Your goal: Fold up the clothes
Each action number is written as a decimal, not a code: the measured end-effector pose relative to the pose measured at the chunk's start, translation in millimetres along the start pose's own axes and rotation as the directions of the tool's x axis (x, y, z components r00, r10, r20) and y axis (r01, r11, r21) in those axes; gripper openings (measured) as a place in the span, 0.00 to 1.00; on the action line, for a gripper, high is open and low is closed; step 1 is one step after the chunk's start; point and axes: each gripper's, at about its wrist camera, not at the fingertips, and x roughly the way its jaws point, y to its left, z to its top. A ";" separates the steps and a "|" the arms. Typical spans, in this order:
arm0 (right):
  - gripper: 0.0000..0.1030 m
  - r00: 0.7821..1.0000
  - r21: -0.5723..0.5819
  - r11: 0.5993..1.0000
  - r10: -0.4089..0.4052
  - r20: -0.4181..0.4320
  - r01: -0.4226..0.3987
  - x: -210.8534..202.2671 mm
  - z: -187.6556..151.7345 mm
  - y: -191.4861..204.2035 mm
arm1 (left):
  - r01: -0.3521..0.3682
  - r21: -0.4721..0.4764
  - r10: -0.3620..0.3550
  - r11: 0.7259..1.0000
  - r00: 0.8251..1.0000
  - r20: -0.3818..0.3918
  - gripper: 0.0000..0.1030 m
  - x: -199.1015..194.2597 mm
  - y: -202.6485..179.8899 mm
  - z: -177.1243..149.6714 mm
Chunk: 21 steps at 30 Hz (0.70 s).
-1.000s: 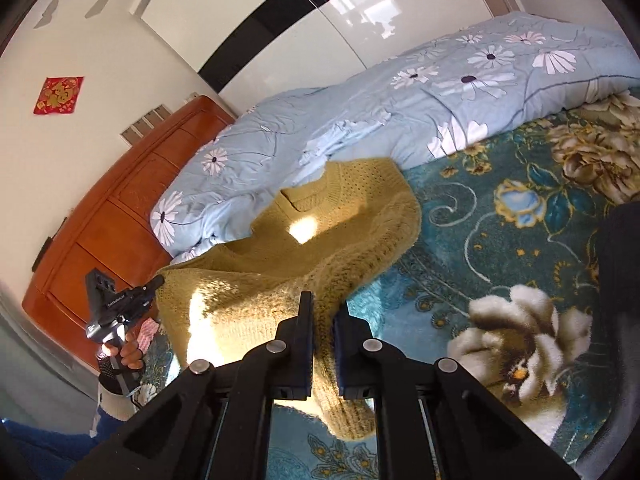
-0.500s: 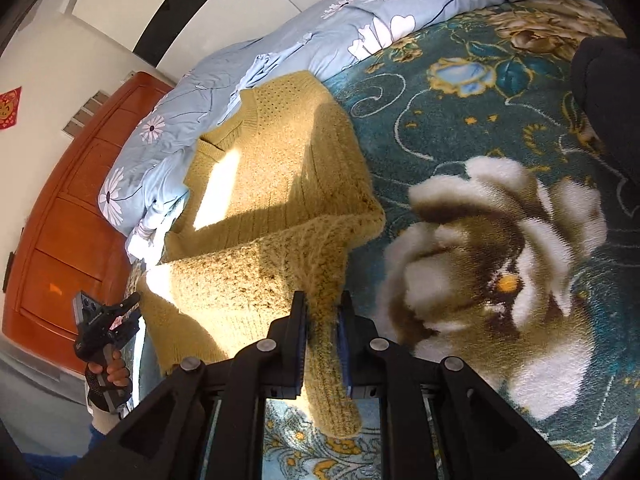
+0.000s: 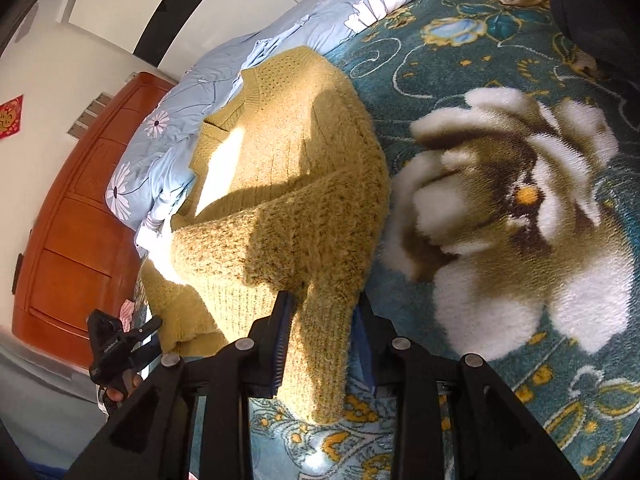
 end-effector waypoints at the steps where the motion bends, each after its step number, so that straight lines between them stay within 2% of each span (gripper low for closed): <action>1: 0.09 1.000 0.006 1.000 0.003 0.001 -0.003 -1.4 -0.9 2.6 | 0.004 -0.006 -0.004 1.000 1.000 0.007 0.13 -3.2 -2.3 -0.1; 3: 0.09 0.999 0.006 1.000 0.015 0.029 -0.015 -13.1 -0.5 9.8 | 0.030 -0.013 -0.030 0.999 0.999 0.035 0.11 -16.4 -9.4 1.7; 6: 0.08 0.994 -0.004 0.998 0.060 0.088 -0.059 -39.8 0.2 21.2 | 0.100 0.019 -0.101 0.995 0.990 0.099 0.11 -56.6 -27.1 3.7; 8: 0.07 0.987 -0.017 0.995 0.103 0.124 -0.101 -59.8 -1.0 28.7 | 0.107 0.048 -0.113 0.993 0.986 0.127 0.11 -83.4 -36.7 1.6; 10: 0.07 0.983 -0.036 0.992 0.124 0.135 -0.121 -72.4 -6.9 36.8 | 0.109 0.059 -0.115 0.992 0.986 0.122 0.11 -101.8 -40.0 -3.9; 11: 0.07 0.984 -0.045 0.991 0.128 0.128 -0.123 -75.1 -11.8 39.2 | 0.102 0.063 -0.109 0.993 0.987 0.114 0.11 -107.5 -39.8 -8.2; 13: 0.07 0.990 -0.069 0.994 0.092 0.107 -0.085 -74.5 -23.7 40.7 | 0.044 0.077 -0.051 0.996 0.993 0.102 0.11 -113.0 -33.2 -19.5; 15: 0.07 0.996 -0.071 0.996 0.051 0.077 -0.045 -65.4 -35.2 34.1 | 0.000 0.048 -0.003 0.999 0.998 0.068 0.11 -108.8 -13.6 -26.8; 21: 0.07 1.000 0.036 0.999 -0.004 0.008 0.004 -33.7 -59.4 -6.9 | -0.115 -0.037 0.115 0.993 0.993 -0.005 0.11 -81.6 40.2 -48.0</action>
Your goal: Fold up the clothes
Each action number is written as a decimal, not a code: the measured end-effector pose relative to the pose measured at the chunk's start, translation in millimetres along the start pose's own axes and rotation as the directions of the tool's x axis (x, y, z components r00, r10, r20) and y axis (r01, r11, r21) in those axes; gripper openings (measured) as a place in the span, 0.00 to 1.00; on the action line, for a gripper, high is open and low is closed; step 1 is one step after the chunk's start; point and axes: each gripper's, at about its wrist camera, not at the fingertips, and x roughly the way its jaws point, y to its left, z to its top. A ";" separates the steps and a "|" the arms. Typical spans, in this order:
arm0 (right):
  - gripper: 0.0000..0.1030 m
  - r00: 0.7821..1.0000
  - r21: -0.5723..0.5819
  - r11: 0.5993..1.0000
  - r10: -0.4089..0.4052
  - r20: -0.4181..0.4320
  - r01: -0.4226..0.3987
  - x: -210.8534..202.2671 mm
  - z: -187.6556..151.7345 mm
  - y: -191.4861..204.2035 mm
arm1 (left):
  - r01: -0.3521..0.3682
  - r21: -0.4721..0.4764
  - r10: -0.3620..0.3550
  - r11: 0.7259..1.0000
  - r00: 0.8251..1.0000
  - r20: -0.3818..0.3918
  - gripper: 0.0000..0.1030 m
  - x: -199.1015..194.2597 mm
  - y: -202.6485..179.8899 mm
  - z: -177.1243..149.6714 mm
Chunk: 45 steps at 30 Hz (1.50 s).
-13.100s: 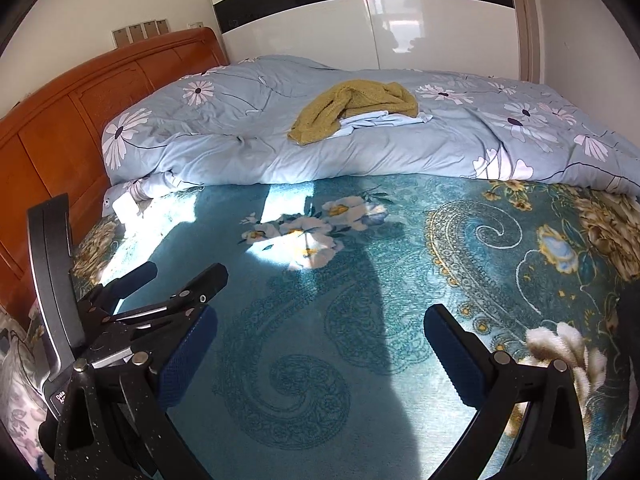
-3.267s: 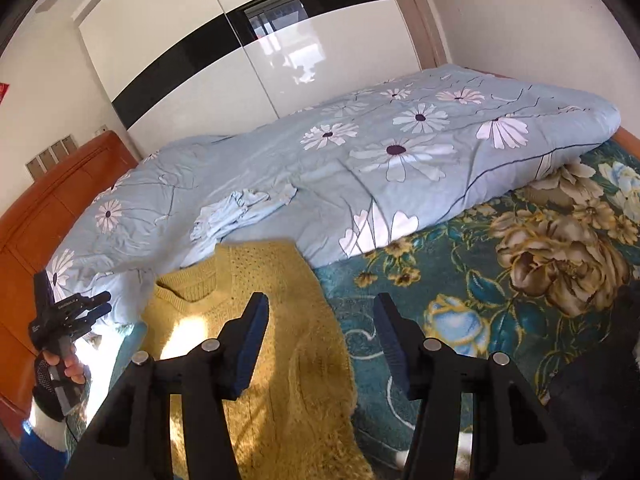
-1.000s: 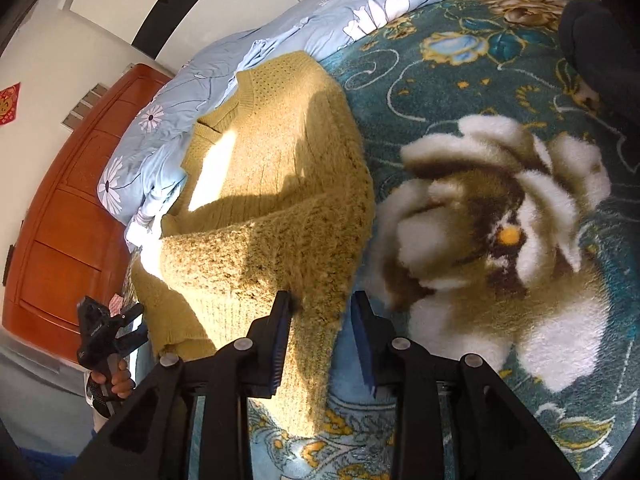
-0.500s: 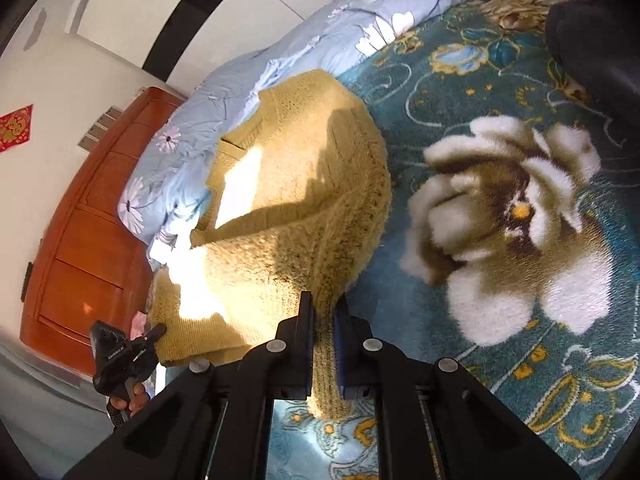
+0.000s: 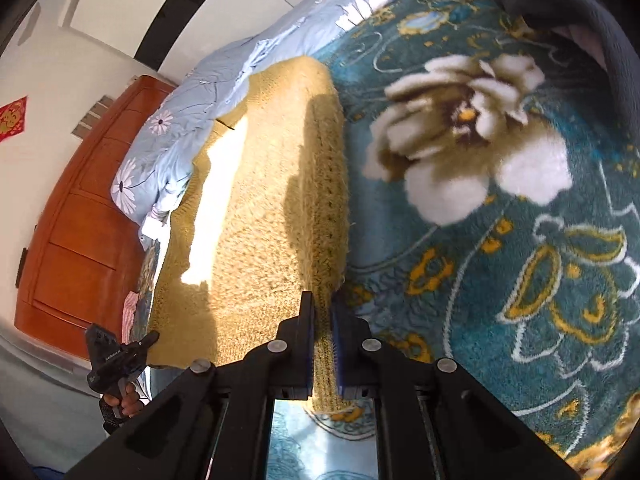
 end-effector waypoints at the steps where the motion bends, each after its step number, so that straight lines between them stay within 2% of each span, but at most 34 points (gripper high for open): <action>1: 0.07 1.000 0.011 1.000 -0.002 -0.003 0.002 2.2 -1.8 -4.1 | 0.001 0.002 -0.001 1.000 1.000 0.004 0.11 2.6 2.1 -3.1; 4: 0.07 1.000 0.023 1.000 -0.005 0.002 0.005 2.7 -3.0 -8.7 | 0.002 0.022 -0.002 1.000 1.000 0.014 0.11 2.0 0.9 -3.9; 7: 0.07 0.998 -0.024 0.998 -0.055 -0.003 0.055 4.5 -3.3 0.1 | -0.001 0.061 0.000 0.998 1.000 0.023 0.11 -0.6 -6.8 -2.5; 10: 0.10 0.996 -0.087 0.992 -0.093 -0.003 0.093 2.6 -1.7 12.1 | 0.003 0.110 -0.006 0.994 1.000 0.024 0.14 -4.2 -18.3 2.9; 11: 0.10 0.994 -0.103 0.989 -0.105 -0.003 0.104 1.5 -0.7 15.1 | -0.008 0.136 0.003 0.991 0.999 0.032 0.18 -4.5 -23.8 9.3; 12: 0.14 0.993 -0.114 0.987 -0.117 -0.001 0.116 -0.1 0.7 17.0 | -0.029 0.165 0.021 0.986 0.999 0.047 0.26 -4.2 -29.8 17.9; 13: 0.23 0.992 -0.120 0.984 -0.129 0.006 0.128 -2.5 2.6 17.8 | -0.050 0.193 0.038 0.980 0.997 0.063 0.29 -3.9 -35.8 26.4; 15: 0.35 0.987 -0.120 0.980 -0.158 0.029 0.161 -8.5 8.2 18.0 | -0.098 0.247 0.075 0.964 0.992 0.099 0.39 -2.1 -46.7 45.9; 17: 0.36 0.985 -0.108 0.979 -0.169 0.046 0.173 -13.5 15.7 17.5 | -0.123 0.275 0.093 0.954 0.989 0.119 0.42 1.8 -52.2 72.5; 20: 0.38 0.980 -0.094 0.977 -0.187 0.065 0.193 -14.2 29.6 19.5 | -0.140 0.295 0.103 0.945 0.985 0.137 0.54 17.6 -54.5 115.4; 22: 0.38 0.979 -0.074 0.978 -0.191 0.070 0.196 -10.3 37.9 21.3 | -0.165 0.282 0.127 0.945 0.981 0.149 0.55 36.0 -53.8 144.8; 26: 0.38 0.984 -0.038 0.985 -0.165 0.066 0.167 -0.3 48.7 26.1 | -0.144 0.236 0.119 0.961 0.986 0.115 0.55 78.0 -57.2 184.0; 31: 0.38 0.977 -0.065 0.977 -0.201 0.066 0.205 3.9 57.6 35.6 | -0.197 0.290 0.173 0.936 0.979 0.106 0.55 110.6 -68.4 201.1; 34: 0.38 0.976 -0.059 0.975 -0.209 0.069 0.213 4.0 62.0 35.1 | -0.221 0.318 0.195 0.922 0.974 0.111 0.53 118.5 -71.9 201.8; 35: 0.38 0.976 -0.055 0.976 -0.208 0.069 0.212 4.4 63.3 34.3 | -0.227 0.322 0.201 0.919 0.973 0.111 0.47 120.8 -72.0 202.3; 36: 0.38 0.976 -0.050 0.976 -0.206 0.068 0.210 5.1 64.6 33.3 | -0.231 0.324 0.205 0.918 0.972 0.112 0.30 121.2 -71.8 202.6; 38: 0.38 0.977 -0.050 0.977 -0.205 0.063 0.208 7.0 66.2 32.9 | -0.221 0.322 0.193 0.921 0.974 0.117 0.12 117.6 -70.7 203.1; 41: 0.38 0.977 -0.060 0.976 -0.204 0.056 0.207 9.9 67.3 35.2 | -0.128 0.311 0.093 0.942 0.988 0.126 0.11 98.0 -67.1 206.2; 43: 0.38 0.978 -0.067 0.977 -0.201 0.056 0.205 11.1 67.8 36.4 | -0.072 0.268 0.033 0.961 0.988 0.149 0.11 79.7 -56.7 212.6; 45: 0.38 0.979 -0.069 0.977 -0.198 0.052 0.201 13.6 69.3 35.7 | -0.077 0.214 0.042 0.974 0.985 0.166 0.09 72.0 -37.4 220.9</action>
